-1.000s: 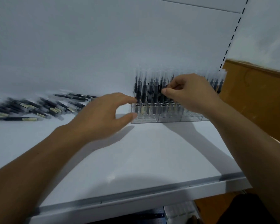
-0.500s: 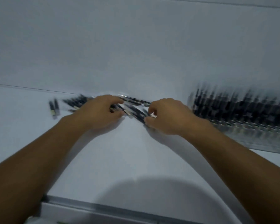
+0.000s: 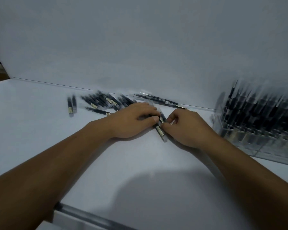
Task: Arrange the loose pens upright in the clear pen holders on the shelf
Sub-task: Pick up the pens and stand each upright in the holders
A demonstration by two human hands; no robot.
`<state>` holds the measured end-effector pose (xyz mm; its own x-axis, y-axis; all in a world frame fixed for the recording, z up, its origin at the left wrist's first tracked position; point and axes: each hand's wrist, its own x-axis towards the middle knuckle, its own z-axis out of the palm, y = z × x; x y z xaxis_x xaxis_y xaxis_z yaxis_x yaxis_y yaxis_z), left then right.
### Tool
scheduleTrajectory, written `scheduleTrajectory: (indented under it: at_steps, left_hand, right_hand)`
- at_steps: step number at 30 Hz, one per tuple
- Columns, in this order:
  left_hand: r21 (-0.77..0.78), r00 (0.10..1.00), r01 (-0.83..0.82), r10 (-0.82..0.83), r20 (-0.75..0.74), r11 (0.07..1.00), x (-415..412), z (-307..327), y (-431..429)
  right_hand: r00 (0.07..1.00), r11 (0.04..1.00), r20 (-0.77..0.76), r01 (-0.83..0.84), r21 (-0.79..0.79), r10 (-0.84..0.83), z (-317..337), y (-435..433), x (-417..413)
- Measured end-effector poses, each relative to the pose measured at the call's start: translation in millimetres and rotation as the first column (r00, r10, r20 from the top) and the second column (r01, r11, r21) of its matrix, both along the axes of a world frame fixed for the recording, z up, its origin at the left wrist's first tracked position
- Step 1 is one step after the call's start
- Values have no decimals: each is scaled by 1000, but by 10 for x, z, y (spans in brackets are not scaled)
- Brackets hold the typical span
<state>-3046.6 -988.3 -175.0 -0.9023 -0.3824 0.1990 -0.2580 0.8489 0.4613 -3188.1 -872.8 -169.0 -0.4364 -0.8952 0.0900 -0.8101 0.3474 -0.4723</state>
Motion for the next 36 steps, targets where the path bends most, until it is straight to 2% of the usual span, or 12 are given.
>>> scheduleTrajectory:
  at_steps: [4, 7, 9, 11, 13, 15, 18, 22, 28, 33, 36]
  left_hand:
    - [131, 998, -44, 50, -41, 990, 34, -13, 8]
    - [166, 997, -49, 58, -50, 985, 57, -30, 19]
    - [131, 995, -68, 78, -69, 989, 48, -33, 34]
    - [10, 980, -169, 169, -107, 986, 27, -30, 35]
    - [-138, 939, -322, 298, -170, 937, 29, -13, 55]
    - [-186, 909, -414, 393, -138, 891, 38, 8, 106]
    - [-206, 887, -449, 461, 16, 870, -7, 8, 187]
    - [-211, 875, -468, 484, 29, 858, -111, 34, 244]
    - [-157, 870, -453, 473, 137, 878, -136, 99, 294]
    - [-43, 867, -479, 480, 137, 877, -45, 110, 273]
    - [-58, 857, -491, 494, 148, 869, -18, 124, 274]
  right_hand:
    - [962, 993, 272, 66, -101, -36, -24, 23, -59]
    - [923, 982, 383, 105, -156, -38, -37, 39, -65]
    - [918, 975, 396, 111, -192, -26, -59, 42, -74]
    - [934, 976, 357, 89, -200, -11, -81, 50, -82]
    - [954, 980, 299, 44, -192, 16, -100, 42, -77]
    - [962, 982, 272, 26, -185, 26, -107, 36, -66]
    - [960, 979, 281, 52, -195, 5, -101, 13, -75]
    - [939, 970, 343, 83, -226, 0, -102, -25, -84]
    - [913, 964, 407, 89, -249, 21, -112, -42, -69]
    - [889, 949, 458, 121, -291, 27, -115, -22, -88]
    - [885, 945, 465, 126, -301, 30, -116, -19, -98]
